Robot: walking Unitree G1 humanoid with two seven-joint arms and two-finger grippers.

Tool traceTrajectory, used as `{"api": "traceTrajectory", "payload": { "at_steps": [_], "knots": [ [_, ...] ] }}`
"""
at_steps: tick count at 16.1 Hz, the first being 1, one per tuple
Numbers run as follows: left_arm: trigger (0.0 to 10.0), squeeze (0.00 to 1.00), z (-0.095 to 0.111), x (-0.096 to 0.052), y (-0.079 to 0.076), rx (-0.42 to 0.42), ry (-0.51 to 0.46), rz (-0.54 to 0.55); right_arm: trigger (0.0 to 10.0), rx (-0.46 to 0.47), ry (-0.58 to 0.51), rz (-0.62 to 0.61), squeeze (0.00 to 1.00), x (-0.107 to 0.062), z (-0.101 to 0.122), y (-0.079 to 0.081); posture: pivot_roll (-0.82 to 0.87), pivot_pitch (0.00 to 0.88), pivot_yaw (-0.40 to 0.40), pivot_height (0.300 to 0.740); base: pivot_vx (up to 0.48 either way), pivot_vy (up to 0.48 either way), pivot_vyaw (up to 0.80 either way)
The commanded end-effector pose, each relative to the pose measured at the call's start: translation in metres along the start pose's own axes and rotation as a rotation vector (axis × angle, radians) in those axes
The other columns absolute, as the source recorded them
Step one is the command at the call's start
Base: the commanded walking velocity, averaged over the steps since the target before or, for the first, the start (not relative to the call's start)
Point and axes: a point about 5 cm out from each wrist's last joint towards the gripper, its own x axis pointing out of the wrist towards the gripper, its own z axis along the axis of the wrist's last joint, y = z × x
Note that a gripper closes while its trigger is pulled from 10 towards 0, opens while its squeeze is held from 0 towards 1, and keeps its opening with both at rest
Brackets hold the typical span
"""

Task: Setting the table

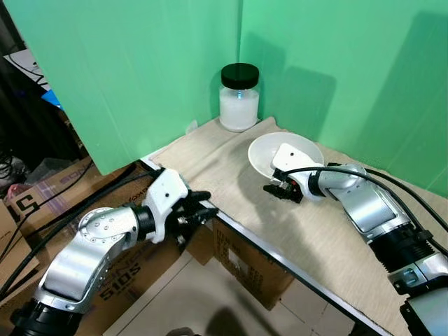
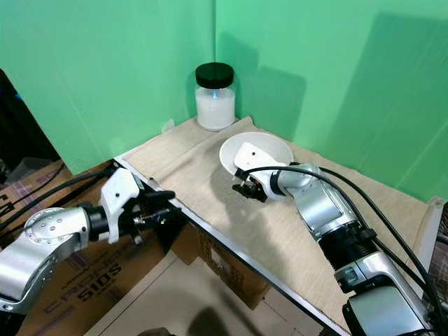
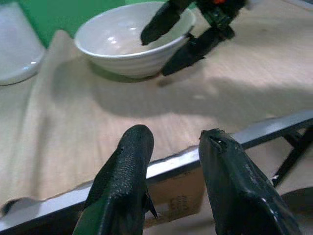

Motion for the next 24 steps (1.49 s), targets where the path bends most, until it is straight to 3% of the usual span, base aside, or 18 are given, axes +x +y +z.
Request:
{"api": "traceTrajectory", "payload": {
  "at_steps": [1,9,13,20,22,24],
  "knots": [
    [10.0,0.0,0.002,-0.001,-0.002,0.007,0.002,-0.019,0.0,-0.021,0.011,-0.018,0.0,0.0,0.006,-0.006,0.07,0.0,0.048,0.74,0.0,0.0,0.0],
    [10.0,0.0,0.001,0.0,-0.001,0.014,0.005,-0.02,0.0,-0.044,0.035,0.006,0.0,0.003,0.003,-0.003,0.07,0.0,0.044,0.74,0.0,0.0,0.0],
    [10.0,0.0,0.0,0.0,0.0,0.019,0.015,-0.023,0.0,-0.058,0.099,0.002,0.0,0.005,-0.006,-0.001,0.07,0.0,0.048,0.74,0.0,0.0,0.0],
    [10.0,0.0,0.002,0.0,0.003,0.029,0.011,-0.016,0.0,-0.017,0.021,-0.008,0.0,-0.002,0.005,-0.007,0.06,0.0,0.051,0.74,0.0,0.0,0.0],
    [10.0,0.0,0.003,0.0,0.004,0.037,0.001,-0.004,0.0,-0.019,-0.011,-0.032,0.0,-0.01,0.009,-0.009,0.06,0.0,0.049,0.74,0.0,0.0,0.0],
    [10.0,0.0,0.011,-0.001,0.009,0.046,-0.042,0.071,0.0,-0.047,-0.091,-0.125,0.0,-0.041,0.016,-0.016,0.07,0.0,0.037,0.74,0.0,0.0,0.0]
  ]
}}
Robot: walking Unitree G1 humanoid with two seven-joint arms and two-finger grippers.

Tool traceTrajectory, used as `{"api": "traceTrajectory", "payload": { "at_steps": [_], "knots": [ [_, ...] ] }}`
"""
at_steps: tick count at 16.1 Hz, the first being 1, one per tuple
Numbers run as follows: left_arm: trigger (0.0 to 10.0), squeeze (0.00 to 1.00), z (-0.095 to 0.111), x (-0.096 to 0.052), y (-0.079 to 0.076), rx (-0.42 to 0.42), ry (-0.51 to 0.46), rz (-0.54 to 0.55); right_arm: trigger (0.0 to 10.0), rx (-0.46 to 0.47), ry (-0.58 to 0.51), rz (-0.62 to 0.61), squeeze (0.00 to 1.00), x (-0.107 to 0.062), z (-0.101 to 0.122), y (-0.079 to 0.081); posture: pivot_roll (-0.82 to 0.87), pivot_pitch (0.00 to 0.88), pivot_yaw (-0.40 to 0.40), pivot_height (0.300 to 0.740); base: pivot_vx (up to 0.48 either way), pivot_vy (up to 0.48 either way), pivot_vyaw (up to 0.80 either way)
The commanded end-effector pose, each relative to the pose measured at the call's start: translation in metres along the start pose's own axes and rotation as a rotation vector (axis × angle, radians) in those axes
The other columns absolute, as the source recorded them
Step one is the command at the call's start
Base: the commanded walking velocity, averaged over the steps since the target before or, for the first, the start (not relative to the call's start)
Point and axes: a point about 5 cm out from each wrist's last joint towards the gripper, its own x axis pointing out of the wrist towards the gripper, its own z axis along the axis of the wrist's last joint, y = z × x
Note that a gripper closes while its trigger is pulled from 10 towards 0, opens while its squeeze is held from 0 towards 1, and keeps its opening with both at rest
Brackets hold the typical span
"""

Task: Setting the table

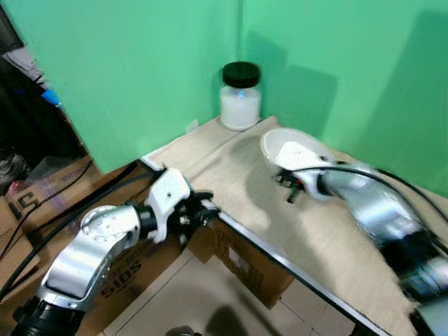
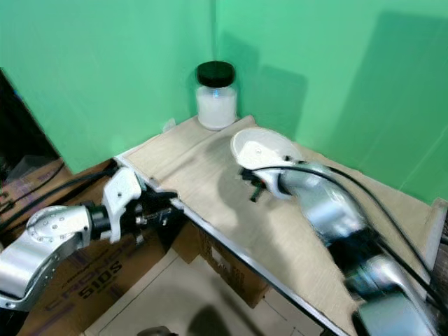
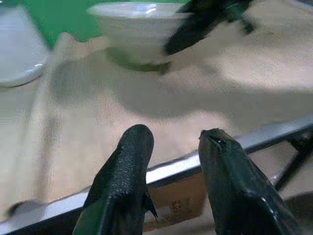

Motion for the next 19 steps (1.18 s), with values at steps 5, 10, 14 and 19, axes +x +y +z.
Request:
{"api": "traceTrajectory", "payload": {
  "at_steps": [5,10,14,19],
  "knots": [
    [10.0,0.0,0.025,-0.006,0.012,0.044,-0.112,0.294,0.0,0.053,-0.19,-0.256,0.0,-0.074,0.017,0.017,0.04,0.0,0.04,0.74,0.0,0.0,0.0],
    [10.0,0.0,0.029,-0.003,0.007,0.032,-0.142,0.465,10.0,0.185,-0.199,-0.495,0.0,-0.063,0.004,0.061,0.03,0.0,0.035,0.74,0.0,0.0,-0.15],
    [10.0,0.0,0.02,0.0,0.006,-0.015,-0.107,0.555,10.0,0.24,-0.18,-0.5,0.0,-0.056,0.01,0.063,0.05,0.0,-0.001,0.74,0.0,0.0,-0.8],
    [10.0,0.0,0.016,0.0,0.003,-0.033,-0.094,0.571,10.0,0.214,-0.19,-0.457,0.0,-0.054,0.015,0.057,0.07,0.0,-0.023,0.74,0.0,0.0,-0.8]
  ]
}}
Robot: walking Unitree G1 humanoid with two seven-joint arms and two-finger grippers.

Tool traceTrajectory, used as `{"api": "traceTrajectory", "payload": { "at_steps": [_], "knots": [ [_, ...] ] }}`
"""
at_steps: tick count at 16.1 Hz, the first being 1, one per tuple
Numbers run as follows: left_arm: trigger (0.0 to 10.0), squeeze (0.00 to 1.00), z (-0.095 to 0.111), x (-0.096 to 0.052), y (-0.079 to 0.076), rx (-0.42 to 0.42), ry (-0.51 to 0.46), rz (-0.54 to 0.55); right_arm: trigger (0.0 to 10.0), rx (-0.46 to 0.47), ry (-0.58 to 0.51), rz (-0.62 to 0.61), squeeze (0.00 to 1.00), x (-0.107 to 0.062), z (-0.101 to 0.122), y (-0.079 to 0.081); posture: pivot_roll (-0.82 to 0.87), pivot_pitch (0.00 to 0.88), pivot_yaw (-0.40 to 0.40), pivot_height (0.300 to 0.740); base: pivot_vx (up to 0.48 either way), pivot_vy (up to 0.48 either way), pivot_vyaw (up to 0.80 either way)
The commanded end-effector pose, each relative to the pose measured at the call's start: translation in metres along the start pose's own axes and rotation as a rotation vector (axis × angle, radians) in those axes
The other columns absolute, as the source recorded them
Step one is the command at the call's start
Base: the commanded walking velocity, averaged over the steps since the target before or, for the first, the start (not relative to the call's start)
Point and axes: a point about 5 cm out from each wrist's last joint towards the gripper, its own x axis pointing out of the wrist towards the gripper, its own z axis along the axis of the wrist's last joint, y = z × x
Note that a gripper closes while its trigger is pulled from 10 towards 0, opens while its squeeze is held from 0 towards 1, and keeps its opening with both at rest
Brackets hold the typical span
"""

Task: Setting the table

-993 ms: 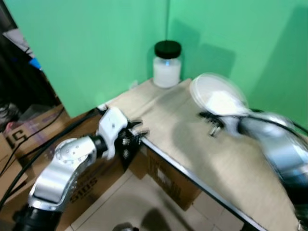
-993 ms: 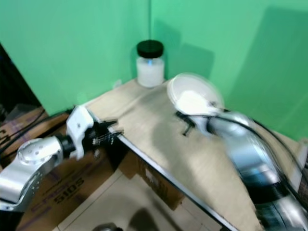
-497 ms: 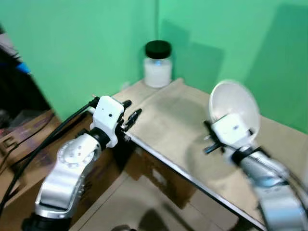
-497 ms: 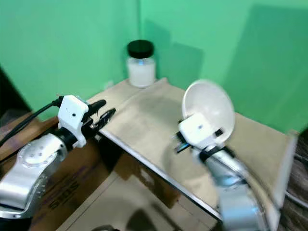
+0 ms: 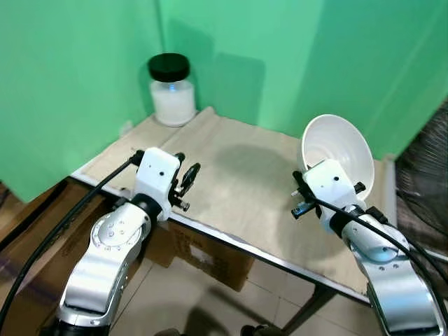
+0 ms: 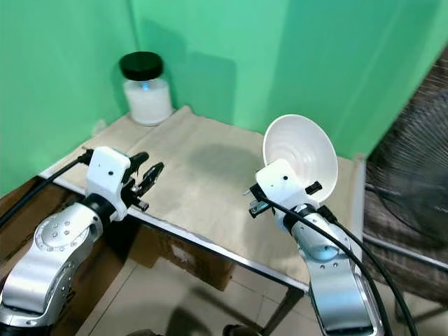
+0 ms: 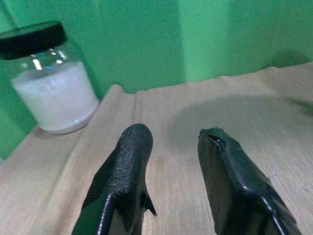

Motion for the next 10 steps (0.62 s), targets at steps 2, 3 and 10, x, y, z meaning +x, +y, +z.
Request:
{"api": "traceTrajectory", "payload": {
  "at_steps": [2,3,10],
  "knots": [
    [10.0,0.0,0.0018,-0.0009,-0.0014,0.009,0.004,-0.018,10.0,0.006,-0.016,0.025,0.0,0.0006,0.0067,-0.0044,0.07,0.0,-0.028,0.74,0.0,0.0,-0.8],
    [10.0,0.0,-0.0004,-0.0009,-0.0002,0.017,0.012,-0.011,10.0,0.003,-0.013,0.024,0.0,0.0011,0.0061,-0.0044,0.07,0.0,-0.033,0.74,0.0,0.0,-0.8],
    [10.0,0.0,-0.0004,-0.0014,-0.0038,0.031,0.014,-0.039,10.0,-0.042,0.008,0.071,0.0,-0.0029,0.0031,0.0031,0.06,0.0,-0.023,0.74,0.0,0.0,0.0]
  ]
}}
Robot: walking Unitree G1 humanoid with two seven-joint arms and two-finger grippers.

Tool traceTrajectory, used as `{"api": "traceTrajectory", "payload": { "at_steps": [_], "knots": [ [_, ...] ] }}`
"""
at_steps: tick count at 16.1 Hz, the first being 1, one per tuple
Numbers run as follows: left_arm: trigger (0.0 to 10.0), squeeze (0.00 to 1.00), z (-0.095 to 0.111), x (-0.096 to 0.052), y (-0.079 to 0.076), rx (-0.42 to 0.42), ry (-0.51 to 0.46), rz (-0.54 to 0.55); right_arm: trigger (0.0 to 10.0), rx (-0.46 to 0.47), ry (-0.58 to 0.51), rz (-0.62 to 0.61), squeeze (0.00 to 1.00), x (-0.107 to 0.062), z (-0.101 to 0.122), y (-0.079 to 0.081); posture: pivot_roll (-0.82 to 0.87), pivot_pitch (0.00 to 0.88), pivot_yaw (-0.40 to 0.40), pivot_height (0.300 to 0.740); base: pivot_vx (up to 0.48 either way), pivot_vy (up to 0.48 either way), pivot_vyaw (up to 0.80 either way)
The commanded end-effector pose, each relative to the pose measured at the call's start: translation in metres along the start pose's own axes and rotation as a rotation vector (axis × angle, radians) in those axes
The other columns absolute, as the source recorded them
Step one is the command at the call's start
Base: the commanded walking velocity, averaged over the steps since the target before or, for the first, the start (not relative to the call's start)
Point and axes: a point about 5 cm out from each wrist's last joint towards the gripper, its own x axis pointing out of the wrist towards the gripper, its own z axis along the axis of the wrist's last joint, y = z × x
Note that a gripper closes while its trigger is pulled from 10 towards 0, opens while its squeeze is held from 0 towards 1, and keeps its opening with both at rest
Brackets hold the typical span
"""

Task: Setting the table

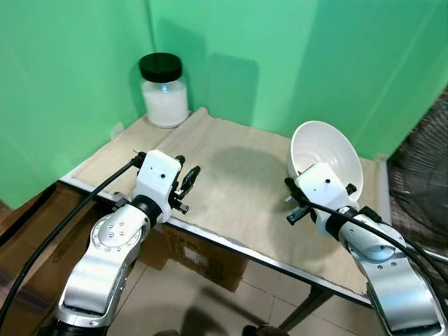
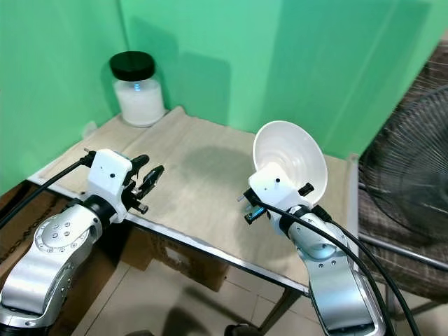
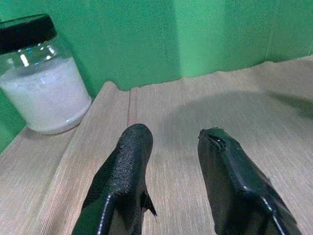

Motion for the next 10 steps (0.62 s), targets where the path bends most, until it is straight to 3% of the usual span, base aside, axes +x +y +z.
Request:
{"api": "traceTrajectory", "payload": {
  "at_steps": [1,9,10],
  "knots": [
    [10.0,0.0,0.0008,-0.0005,-0.0027,0.01,0.001,-0.015,10.0,-0.023,-0.02,-0.015,0.0,-0.0038,0.0052,-0.0031,0.06,0.0,-0.019,0.74,0.0,0.0,-0.8],
    [10.0,0.0,0.0013,0.0024,-0.0037,0.023,0.004,-0.031,10.0,-0.018,-0.02,0.016,0.0,-0.0053,0.0056,0.0027,0.06,0.0,-0.006,0.74,0.0,0.0,0.0],
    [10.0,0.0,0.0031,0.0031,-0.0052,0.022,-0.003,-0.043,10.0,-0.016,-0.019,0.02,0.0,-0.0054,0.0055,0.0031,0.06,0.0,-0.006,0.74,0.0,0.0,-0.8]
  ]
}}
